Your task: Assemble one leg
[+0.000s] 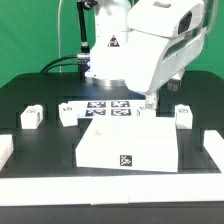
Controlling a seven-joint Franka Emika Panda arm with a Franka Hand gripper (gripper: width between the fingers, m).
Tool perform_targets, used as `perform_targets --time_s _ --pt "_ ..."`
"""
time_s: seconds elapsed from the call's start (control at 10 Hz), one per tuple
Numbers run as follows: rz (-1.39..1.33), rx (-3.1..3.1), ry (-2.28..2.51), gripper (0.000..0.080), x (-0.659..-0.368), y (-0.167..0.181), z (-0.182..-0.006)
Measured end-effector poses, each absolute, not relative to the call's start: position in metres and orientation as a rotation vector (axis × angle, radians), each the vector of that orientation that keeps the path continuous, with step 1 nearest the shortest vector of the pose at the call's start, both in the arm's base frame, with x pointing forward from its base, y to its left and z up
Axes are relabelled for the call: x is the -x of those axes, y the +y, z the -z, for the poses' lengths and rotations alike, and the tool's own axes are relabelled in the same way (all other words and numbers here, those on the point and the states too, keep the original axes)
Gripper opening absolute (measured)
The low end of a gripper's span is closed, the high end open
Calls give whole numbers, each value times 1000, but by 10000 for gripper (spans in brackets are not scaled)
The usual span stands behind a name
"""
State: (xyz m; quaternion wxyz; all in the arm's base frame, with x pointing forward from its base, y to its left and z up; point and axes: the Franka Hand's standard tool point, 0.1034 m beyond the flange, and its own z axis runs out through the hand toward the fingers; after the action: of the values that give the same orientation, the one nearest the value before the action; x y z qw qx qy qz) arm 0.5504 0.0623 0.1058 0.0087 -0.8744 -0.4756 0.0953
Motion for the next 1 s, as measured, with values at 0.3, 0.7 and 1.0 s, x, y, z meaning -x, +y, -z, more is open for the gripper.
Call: perform_targets --time_s 0.3,0.7,1.0 --pt "-298 2731 -1486 650 -550 62 -106" --pt "-299 2731 -1484 650 -550 62 -105" --pt "-300 2732 -1480 650 -547 60 -103"
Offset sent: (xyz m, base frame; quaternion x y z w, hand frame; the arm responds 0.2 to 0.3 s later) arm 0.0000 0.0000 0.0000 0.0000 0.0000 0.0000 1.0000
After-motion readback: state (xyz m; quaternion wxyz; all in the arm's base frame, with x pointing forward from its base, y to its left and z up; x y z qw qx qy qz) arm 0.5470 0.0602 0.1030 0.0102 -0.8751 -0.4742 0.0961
